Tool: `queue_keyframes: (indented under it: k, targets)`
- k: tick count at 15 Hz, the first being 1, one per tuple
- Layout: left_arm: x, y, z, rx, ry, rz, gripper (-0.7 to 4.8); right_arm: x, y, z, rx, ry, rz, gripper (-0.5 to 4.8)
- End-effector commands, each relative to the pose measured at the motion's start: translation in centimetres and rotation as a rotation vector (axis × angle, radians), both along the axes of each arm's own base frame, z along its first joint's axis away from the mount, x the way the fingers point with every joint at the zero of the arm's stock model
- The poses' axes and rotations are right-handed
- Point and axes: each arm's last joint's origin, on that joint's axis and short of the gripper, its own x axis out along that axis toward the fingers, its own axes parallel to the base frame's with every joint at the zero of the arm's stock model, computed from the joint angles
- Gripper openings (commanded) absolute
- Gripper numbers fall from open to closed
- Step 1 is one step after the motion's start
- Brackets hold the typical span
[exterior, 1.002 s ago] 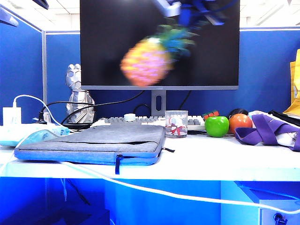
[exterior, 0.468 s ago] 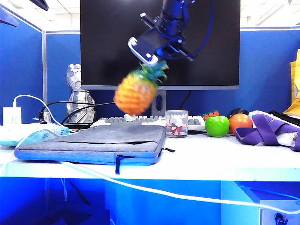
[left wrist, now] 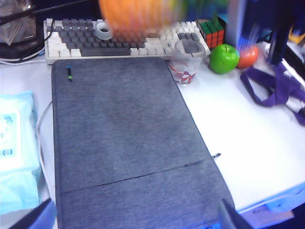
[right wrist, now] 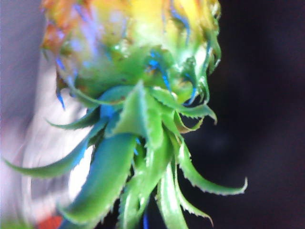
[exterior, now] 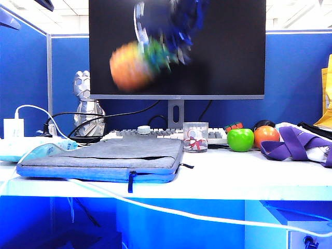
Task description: Pick up the pineapple and place it above the gray bag.
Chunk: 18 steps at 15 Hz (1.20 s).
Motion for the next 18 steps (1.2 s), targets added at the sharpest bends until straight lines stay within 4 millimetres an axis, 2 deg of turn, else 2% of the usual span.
queue_keyframes:
  k: [1,4,7,11,15,18]
  targets:
    - [0.0,0.0,0.2,-0.035,-0.002,-0.001,4.79,-0.6,-0.1,0.9,0.171,0.057,-0.043,0.0]
    - [-0.1,-0.1,0.2,-0.047,0.003,-0.023,4.79,-0.9,-0.6,-0.2,-0.22,0.067,-0.034,0.0]
    - [-0.1,-0.3,0.3,-0.047,0.002,-0.035,4.79,-0.9,-0.5,-0.2,-0.247,0.065,-0.008,0.0]
    - [-0.1,-0.3,0.2,-0.04,-0.002,-0.038,4.79,-1.5,0.2,-1.4,-0.291,0.153,0.109,0.0]
    - [-0.1,-0.3,0.2,-0.04,-0.001,-0.038,4.79,-1.7,0.1,-2.1,-0.449,0.17,0.164,0.0]
    - [-0.1,-0.3,0.2,-0.04,-0.001,-0.038,4.79,-1.9,0.4,-2.2,-0.461,0.179,0.208,0.0]
